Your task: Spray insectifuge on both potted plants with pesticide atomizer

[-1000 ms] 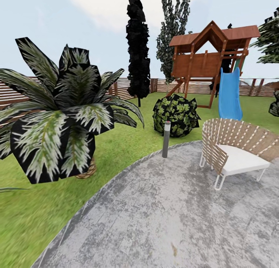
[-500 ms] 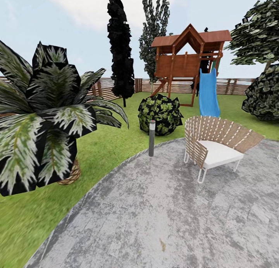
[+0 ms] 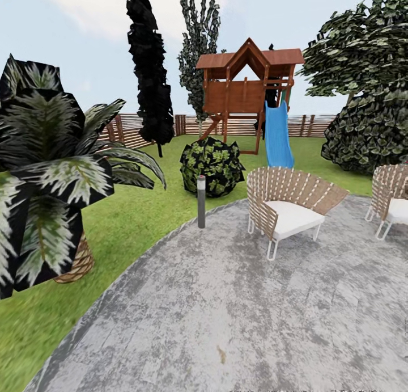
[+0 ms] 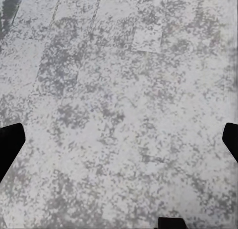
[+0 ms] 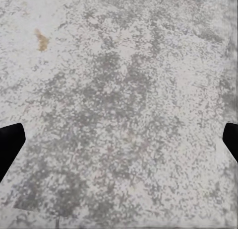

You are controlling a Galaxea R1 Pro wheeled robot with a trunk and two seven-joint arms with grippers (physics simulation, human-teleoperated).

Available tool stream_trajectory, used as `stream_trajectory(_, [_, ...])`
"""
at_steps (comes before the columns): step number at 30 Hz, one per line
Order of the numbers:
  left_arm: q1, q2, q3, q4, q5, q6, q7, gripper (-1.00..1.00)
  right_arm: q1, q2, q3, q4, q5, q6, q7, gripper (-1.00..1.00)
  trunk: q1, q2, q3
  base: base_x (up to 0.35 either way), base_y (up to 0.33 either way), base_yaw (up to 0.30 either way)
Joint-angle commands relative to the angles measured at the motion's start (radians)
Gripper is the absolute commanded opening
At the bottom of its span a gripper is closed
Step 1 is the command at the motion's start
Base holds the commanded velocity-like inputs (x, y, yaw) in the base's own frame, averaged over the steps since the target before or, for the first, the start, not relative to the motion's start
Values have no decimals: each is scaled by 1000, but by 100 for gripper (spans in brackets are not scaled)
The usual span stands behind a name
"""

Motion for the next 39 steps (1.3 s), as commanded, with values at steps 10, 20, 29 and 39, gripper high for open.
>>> stream_trajectory(10, [0,0,0,0,0,-3,0,100,-1,0,0,1,0,-3,-1,100,0,-1,-1,0,0,-242])
stream_trajectory(20, [0,0,0,0,0,-3,2,100,-1,0,-1,1,0,-3,-1,100,0,-1,-1,0,0,-238])
stream_trajectory(29, [0,0,1,0,0,-3,4,100,-1,0,-1,1,0,-3,-1,100,0,-1,-1,0,0,-258])
stream_trajectory(39, [0,0,2,0,0,-3,4,100,-1,0,-1,1,0,-3,-1,100,0,-1,-1,0,0,-272])
